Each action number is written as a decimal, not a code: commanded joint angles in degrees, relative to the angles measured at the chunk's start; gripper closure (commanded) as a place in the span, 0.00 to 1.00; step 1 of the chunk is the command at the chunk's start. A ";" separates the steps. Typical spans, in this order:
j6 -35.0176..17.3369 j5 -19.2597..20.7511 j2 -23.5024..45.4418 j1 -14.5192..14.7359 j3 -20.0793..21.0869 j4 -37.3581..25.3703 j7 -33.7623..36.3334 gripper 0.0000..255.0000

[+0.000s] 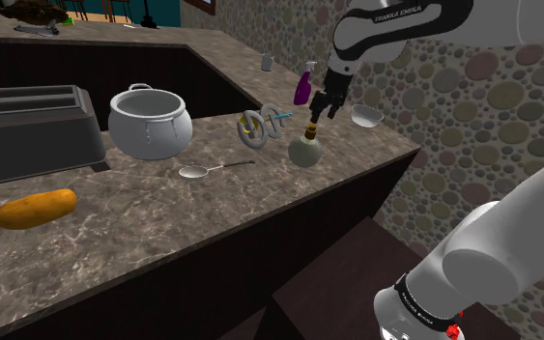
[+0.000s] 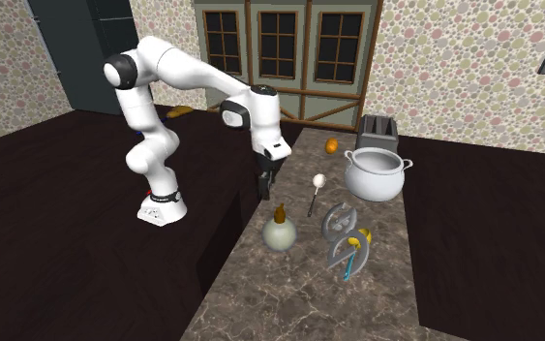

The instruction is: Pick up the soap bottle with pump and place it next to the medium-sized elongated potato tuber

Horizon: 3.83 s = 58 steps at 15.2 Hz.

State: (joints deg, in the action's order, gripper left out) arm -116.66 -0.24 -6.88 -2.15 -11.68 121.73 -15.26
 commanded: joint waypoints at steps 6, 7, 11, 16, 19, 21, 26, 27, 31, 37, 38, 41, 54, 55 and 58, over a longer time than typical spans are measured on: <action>-3.83 -3.45 11.54 -0.76 -1.10 -5.72 -2.54 0.00; -4.55 -3.55 11.85 -0.77 -1.08 -5.29 -2.61 0.00; -7.43 -4.02 13.18 -0.78 -0.99 -3.71 -2.92 0.00; -7.84 -4.09 13.39 -0.78 -0.97 -3.50 -2.97 0.00; -7.82 -4.09 13.39 -0.78 -0.97 -3.51 -2.97 0.00; -7.82 -4.09 13.39 -0.78 -0.97 -3.51 -2.97 1.00; -7.85 -4.10 13.41 -0.78 -0.97 -3.51 -2.98 1.00; -7.82 -4.09 13.38 -0.78 -0.97 -3.50 -2.97 1.00; -7.12 -3.96 13.03 -0.76 -0.99 -3.86 -2.87 1.00; -2.80 -3.30 11.12 -0.69 -1.05 -6.35 -2.30 1.00; -2.08 -3.21 10.84 -0.68 -1.06 -6.80 -2.21 1.00; 0.11 -2.95 10.08 -0.66 -1.07 -8.25 -1.98 1.00; 9.76 -2.26 8.00 -0.61 -1.07 -15.89 -1.24 1.00; 10.51 -2.24 7.92 -0.61 -1.07 -16.57 -1.21 1.00; 12.79 -2.18 7.77 -0.61 -1.08 -18.71 -1.10 1.00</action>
State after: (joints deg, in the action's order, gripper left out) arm -104.55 -2.42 0.91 -2.77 -12.77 103.70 -16.41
